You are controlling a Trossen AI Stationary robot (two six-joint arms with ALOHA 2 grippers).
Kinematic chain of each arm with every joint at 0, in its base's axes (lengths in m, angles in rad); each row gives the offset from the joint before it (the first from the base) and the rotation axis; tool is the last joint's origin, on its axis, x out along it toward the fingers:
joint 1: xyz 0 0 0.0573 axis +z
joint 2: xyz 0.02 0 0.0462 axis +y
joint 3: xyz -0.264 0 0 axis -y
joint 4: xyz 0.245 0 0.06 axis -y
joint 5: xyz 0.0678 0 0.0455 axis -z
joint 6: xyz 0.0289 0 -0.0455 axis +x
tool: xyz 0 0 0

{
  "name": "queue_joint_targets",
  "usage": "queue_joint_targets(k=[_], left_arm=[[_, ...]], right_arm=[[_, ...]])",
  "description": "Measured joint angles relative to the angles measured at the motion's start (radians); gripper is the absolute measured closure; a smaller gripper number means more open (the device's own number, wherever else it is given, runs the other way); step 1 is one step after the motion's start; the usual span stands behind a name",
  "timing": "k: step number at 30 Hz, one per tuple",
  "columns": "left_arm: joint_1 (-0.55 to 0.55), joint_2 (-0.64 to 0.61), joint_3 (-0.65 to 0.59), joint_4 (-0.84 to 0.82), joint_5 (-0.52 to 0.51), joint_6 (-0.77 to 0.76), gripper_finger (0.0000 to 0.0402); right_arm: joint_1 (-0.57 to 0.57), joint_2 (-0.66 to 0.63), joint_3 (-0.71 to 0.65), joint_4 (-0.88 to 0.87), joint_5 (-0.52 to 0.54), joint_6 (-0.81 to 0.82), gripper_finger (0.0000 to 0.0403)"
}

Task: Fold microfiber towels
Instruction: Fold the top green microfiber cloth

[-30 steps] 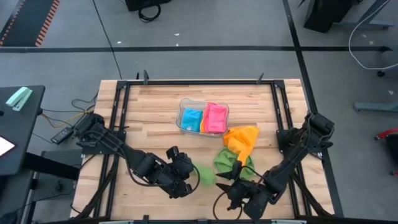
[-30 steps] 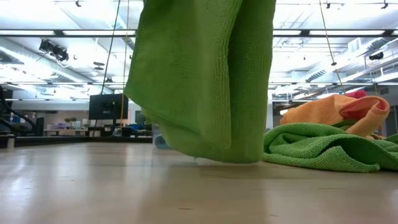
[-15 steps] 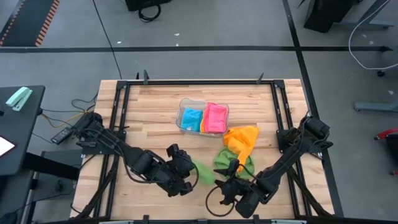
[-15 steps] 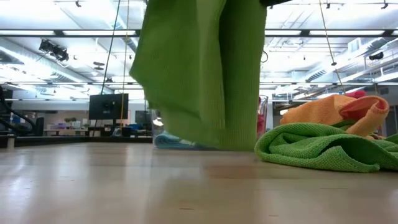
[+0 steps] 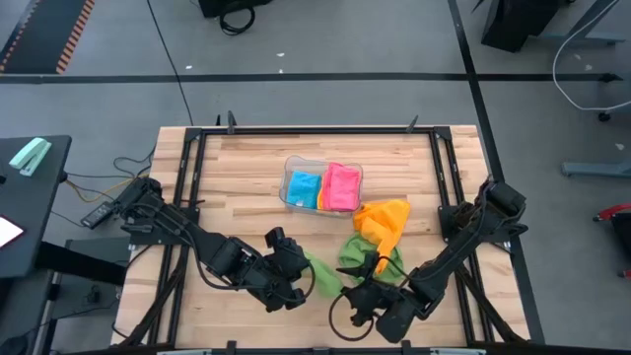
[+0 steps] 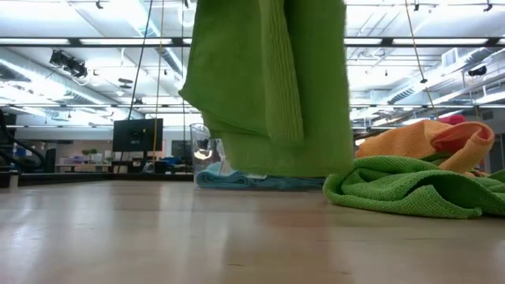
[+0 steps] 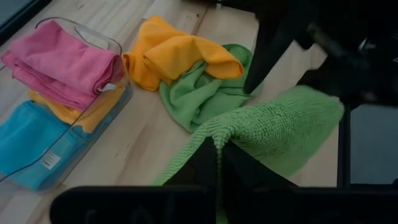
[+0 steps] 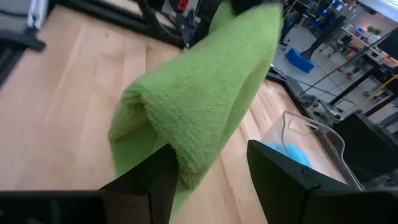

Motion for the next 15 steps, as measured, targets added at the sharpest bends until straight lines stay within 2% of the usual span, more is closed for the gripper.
queue_joint_targets(k=[5,11,15], left_arm=[[0.0,0.0,0.0,-0.004,0.0,0.007,0.0393],[0.0,0.001,0.0,-0.019,0.0,-0.001,0.0373],[0.0,0.002,-0.005,-0.016,0.0,0.0,0.0387]], right_arm=[[0.004,-0.04,0.0,0.018,-0.001,-0.009,0.0205],[-0.002,-0.082,0.0,0.024,-0.008,-0.012,0.0205],[-0.001,-0.116,0.0,0.027,-0.034,-0.004,0.0205]])
